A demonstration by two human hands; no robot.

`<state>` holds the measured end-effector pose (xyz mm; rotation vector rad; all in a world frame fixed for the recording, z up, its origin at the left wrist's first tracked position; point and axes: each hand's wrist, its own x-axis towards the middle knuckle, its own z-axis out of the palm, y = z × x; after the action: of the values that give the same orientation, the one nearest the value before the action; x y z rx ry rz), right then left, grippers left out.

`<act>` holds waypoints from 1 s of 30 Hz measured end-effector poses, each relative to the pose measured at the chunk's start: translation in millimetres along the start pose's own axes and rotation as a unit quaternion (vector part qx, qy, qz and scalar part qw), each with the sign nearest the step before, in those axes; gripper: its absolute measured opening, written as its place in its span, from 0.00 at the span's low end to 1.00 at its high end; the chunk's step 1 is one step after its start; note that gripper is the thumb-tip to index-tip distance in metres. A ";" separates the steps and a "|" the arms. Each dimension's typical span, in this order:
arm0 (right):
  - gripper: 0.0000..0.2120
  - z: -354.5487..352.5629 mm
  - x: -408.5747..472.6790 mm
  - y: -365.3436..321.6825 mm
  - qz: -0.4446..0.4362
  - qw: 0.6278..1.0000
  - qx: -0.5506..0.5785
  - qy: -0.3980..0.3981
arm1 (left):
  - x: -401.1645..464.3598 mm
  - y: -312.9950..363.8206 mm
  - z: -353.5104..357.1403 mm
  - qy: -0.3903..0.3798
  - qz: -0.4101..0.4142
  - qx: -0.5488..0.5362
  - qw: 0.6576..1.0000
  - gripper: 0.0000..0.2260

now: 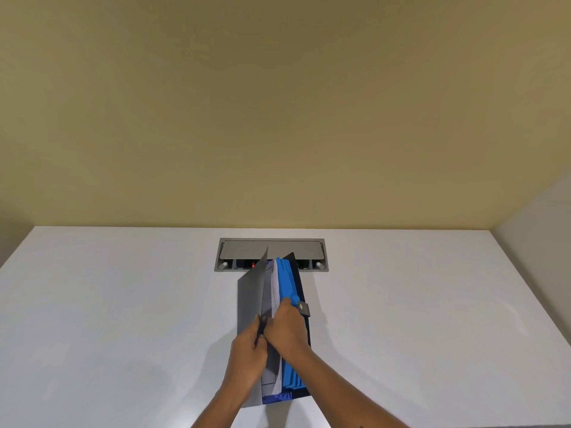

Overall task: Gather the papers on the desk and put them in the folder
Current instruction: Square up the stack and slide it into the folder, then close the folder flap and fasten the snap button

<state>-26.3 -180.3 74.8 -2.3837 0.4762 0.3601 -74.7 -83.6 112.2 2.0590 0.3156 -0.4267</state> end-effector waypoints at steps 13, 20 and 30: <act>0.15 -29.1 -9.5 59.8 0.033 0.998 0.001 0.046 | 25.8 0.0 64.4 -0.050 -0.002 0.043 0.998 0.13; 0.15 -46.5 -9.7 117.0 0.072 0.997 -0.024 0.026 | 47.3 -17.2 126.5 -0.072 -0.018 0.254 0.964 0.35; 0.13 -51.2 3.5 169.2 0.066 0.998 -0.002 -0.016 | 55.2 -35.7 158.5 -0.063 -0.001 0.421 0.905 0.37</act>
<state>-88.6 -335.0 16.0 -2.3532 0.6215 0.4580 -65.8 -200.9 -12.7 2.8494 0.0415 -0.7951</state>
